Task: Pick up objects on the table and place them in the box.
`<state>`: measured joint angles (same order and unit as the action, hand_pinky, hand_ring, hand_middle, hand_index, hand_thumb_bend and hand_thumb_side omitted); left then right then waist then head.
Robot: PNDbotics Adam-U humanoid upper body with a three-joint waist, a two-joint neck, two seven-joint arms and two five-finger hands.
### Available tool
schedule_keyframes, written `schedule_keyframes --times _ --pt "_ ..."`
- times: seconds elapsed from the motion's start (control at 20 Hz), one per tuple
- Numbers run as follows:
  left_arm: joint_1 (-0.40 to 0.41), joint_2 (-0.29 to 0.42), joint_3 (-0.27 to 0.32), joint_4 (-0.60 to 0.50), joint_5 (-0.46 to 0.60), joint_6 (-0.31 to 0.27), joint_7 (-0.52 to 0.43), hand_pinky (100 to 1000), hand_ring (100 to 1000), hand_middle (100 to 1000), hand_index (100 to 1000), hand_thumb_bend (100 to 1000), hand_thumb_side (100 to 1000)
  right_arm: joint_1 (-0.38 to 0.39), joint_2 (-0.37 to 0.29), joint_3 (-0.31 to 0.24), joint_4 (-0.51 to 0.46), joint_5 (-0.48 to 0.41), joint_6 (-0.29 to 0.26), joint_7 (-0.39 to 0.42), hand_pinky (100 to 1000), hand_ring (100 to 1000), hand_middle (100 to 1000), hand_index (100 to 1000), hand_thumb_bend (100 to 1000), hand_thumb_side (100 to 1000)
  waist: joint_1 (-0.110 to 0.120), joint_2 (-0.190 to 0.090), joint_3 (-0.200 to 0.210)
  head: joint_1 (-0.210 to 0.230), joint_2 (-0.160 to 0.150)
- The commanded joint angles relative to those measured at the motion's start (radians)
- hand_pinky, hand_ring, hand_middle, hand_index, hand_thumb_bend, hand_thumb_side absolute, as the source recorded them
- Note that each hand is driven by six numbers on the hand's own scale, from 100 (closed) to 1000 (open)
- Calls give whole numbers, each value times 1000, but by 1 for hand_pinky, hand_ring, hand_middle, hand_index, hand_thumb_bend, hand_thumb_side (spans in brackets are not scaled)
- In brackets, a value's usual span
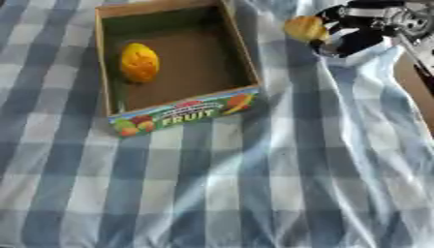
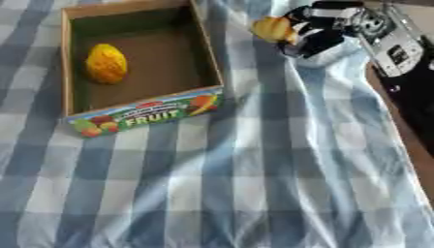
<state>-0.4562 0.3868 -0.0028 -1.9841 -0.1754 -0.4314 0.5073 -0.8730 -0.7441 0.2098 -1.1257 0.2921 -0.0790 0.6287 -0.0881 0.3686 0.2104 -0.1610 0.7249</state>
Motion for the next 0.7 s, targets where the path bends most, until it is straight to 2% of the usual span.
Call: schedule_keyframes --times 0.05,0.25,0.4,0.45,0.5,0.55,0.7 --pt "-6 22 0 -16 4 1 -5 785 871 809 916 329 397 -13 -41 -18 -4 -18 -9 15 917 1000 880 922 100 508 4 -26 -2 -3 -1" --pt "-5 23 0 -16 4 2 -6 785 871 809 916 329 398 -13 -44 -20 -2 -22 -3 6 918 1000 879 916 100 529 5 -27 -3 -5 -1" --pt "-6 23 -1 -16 4 3 -7 785 872 809 916 329 399 -12 -46 -21 -2 -25 -4 3 923 1000 889 931 100 611 4 -27 -4 -5 -1" --pt "-5 23 -2 -16 5 3 -7 785 872 810 916 329 399 -12 -46 -21 -4 -27 -8 4 925 1000 892 943 100 746 4 -27 -4 -5 -1" --pt "-5 22 -2 -16 5 3 -8 785 872 810 916 328 400 -12 -46 -22 -7 -32 -18 4 922 1000 888 945 100 943 5 -27 -4 -5 -1" --pt "-5 22 -3 -16 5 3 -9 785 872 810 916 328 400 -11 -47 -23 -10 -37 -29 3 921 1000 886 944 100 957 5 -27 -5 -5 -1" --pt "-5 22 -4 -16 6 5 -10 785 872 810 916 325 401 -9 -48 -25 -9 -46 -42 -8 914 1000 870 917 100 886 5 -27 -5 -6 -1"
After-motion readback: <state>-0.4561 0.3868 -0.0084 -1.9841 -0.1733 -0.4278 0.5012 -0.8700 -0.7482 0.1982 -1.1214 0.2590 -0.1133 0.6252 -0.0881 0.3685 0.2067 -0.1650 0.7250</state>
